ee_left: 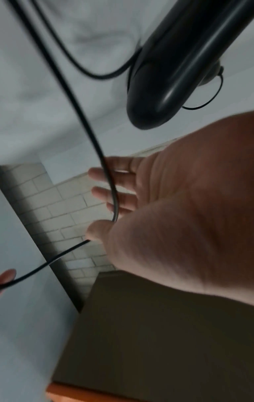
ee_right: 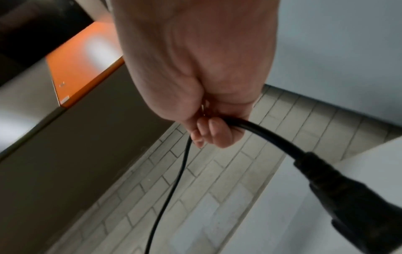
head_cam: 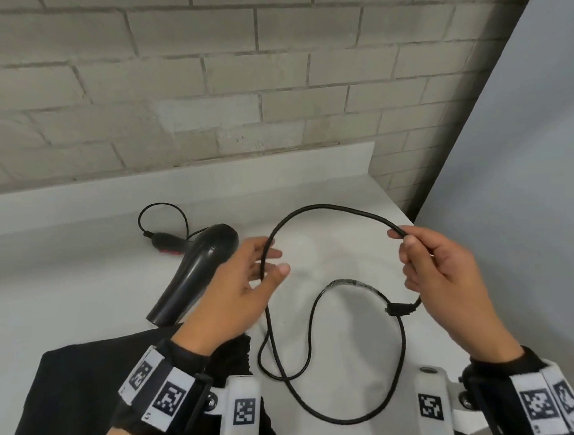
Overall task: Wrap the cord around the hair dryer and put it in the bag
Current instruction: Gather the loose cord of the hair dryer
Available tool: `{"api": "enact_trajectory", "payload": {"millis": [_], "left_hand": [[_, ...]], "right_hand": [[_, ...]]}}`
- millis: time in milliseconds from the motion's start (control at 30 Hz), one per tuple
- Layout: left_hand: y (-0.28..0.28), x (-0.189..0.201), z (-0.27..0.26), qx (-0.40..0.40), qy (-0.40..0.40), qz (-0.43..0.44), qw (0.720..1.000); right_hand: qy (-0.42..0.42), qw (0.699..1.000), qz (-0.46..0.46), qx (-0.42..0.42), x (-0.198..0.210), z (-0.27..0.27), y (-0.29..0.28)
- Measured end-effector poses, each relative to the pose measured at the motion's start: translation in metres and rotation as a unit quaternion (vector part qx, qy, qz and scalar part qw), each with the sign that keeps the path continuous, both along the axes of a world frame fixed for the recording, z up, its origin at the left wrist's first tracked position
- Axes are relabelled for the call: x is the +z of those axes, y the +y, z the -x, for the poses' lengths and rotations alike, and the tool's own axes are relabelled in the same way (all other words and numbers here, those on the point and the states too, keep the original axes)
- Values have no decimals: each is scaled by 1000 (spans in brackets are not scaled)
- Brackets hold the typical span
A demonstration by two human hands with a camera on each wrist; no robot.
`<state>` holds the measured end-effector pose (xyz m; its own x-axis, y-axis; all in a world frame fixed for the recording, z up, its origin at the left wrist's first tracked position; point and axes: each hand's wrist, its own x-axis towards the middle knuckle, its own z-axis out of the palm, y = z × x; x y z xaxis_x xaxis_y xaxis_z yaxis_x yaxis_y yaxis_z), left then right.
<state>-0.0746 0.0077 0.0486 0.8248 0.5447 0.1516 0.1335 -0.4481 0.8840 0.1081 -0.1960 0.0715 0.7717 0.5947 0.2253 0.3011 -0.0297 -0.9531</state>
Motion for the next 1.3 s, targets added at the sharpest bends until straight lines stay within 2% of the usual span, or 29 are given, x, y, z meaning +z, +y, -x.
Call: {"api": "enact_trajectory", "payload": {"millis": [100,167,233,333,400,467,533,667,800,867,933,1000,1100,1233,1300], "left_hand": [[2,-25,9,-58,177,-59,981],[-1,-39,15,-120,276,-73,951],[-9,-49,19,-189,349,-134,908],[-19,-60,16,-229,381,-279,851],[-21,-63,13,-229,371,-327,839],[-19,-64,11,-226,346,-350,841],[-14,-61,11,-224,282,-340,869],[-13,-15,15,-202,112,-196,953],[-7,31,17,-161,-4,-74,984],[-2,42,16,-134,-72,-2,988],[2,52,15,-93,-147,73,982],[5,63,16,-57,-200,109,972],[7,77,20,-20,-240,146,960],[6,92,24,14,-273,173,946],[5,97,24,14,-270,178,946]], "right_hand": [[-3,998,18,-58,-13,-18,-13],[17,995,10,-102,-19,-29,-23],[42,989,-6,-140,-22,-39,-34],[56,982,-14,-178,-26,-50,-48],[61,981,-17,-184,-29,-52,-52],[64,981,-15,-185,-32,-53,-55],[65,981,-3,-182,-36,-52,-55],[56,982,47,-172,-48,-48,-54],[35,984,99,-144,-54,-44,-45],[5,982,143,-124,-58,-44,-40],[-51,972,206,-103,-64,-45,-35],[-98,958,260,-76,-70,-44,-29],[-137,939,314,-13,-76,-36,-20],[-188,895,399,70,-86,-21,-5],[-204,909,358,60,-81,-8,6]]}}
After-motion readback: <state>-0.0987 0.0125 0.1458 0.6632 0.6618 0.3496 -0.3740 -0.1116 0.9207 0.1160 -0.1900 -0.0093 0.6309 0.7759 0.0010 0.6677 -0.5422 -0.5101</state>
